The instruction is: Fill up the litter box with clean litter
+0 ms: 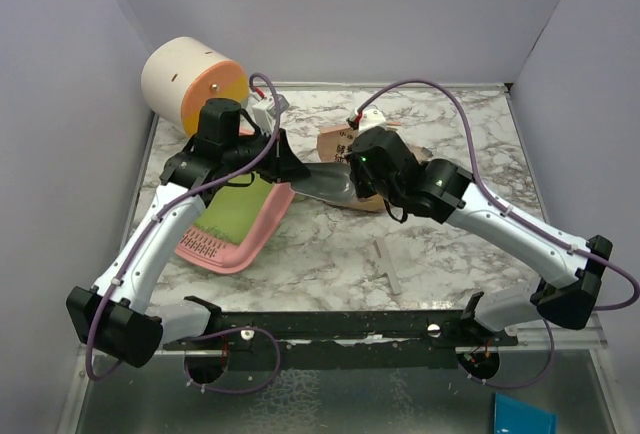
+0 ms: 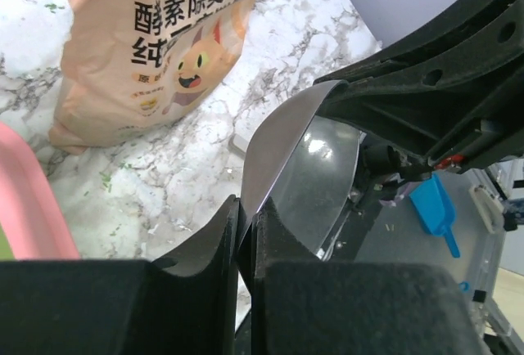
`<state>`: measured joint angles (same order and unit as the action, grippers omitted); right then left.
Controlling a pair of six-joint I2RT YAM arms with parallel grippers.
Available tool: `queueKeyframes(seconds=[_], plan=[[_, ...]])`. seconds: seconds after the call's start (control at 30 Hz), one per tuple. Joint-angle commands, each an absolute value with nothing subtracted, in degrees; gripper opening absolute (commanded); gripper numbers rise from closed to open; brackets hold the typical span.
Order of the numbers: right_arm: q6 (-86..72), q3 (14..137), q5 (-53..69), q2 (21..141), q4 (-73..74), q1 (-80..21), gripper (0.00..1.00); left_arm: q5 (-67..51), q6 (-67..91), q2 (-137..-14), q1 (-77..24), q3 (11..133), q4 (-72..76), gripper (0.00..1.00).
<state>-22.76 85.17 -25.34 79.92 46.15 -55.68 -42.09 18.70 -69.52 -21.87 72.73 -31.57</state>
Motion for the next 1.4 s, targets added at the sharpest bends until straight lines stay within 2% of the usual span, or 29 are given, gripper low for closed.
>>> queueKeyframes(seconds=[0.0,0.07,0.1,0.33,0.47,0.67,0.77,0.93,1.0,1.1,1.2,1.3,1.37], plan=[[-24.8,85.4,-31.0,76.8,43.1,-56.1,0.01,-41.1,19.1,-69.4,-22.2,71.6,-30.7,0.0],[-24.8,84.3,-31.0,75.5,42.1,-56.1,0.01,-40.3,19.3,-69.7,-22.2,71.2,-30.4,0.0],[-25.0,83.8,-30.8,74.6,41.8,-56.1,0.05,-39.3,19.7,-69.8,-22.2,70.9,-30.0,0.0],[-23.8,78.2,-24.9,64.3,36.0,-56.0,0.59,-36.4,32.4,-65.5,-22.2,61.8,-15.6,0.0],[-22.9,78.3,-24.2,58.6,35.4,-55.6,0.75,-37.9,44.0,-62.2,-22.0,56.1,-1.9,0.0],[-22.3,85.1,-17.0,57.5,36.4,-53.4,0.78,-38.6,62.1,-58.2,-21.2,47.9,19.6,0.0],[-21.3,90.5,-12.3,61.4,35.8,-53.3,0.77,-38.3,63.7,-57.2,-20.9,47.4,21.1,0.0],[-16.6,109.0,-10.4,77.7,41.2,-52.0,0.76,-38.0,61.1,-56.3,-20.7,47.1,17.3,0.0],[-16.1,116.4,-3.8,83.8,42.5,-46.0,0.76,-37.5,59.4,-56.3,-20.5,47.7,15.1,0.0],[-19.5,123.1,13.8,90.6,43.0,-30.3,0.74,-37.1,57.3,-56.7,-20.3,49.2,13.2,0.0],[-25.1,117.7,33.2,91.1,37.4,-15.2,0.69,-37.3,56.2,-57.4,-19.6,50.8,12.6,0.0],[-34.0,99.7,50.0,84.5,21.8,-4.0,0.65,-38.1,56.6,-59.0,-18.9,51.2,14.4,0.0],[-38.0,89.2,57.6,80.0,12.7,-0.3,0.65,-38.9,57.7,-60.7,-18.8,51.0,16.9,0.0]])
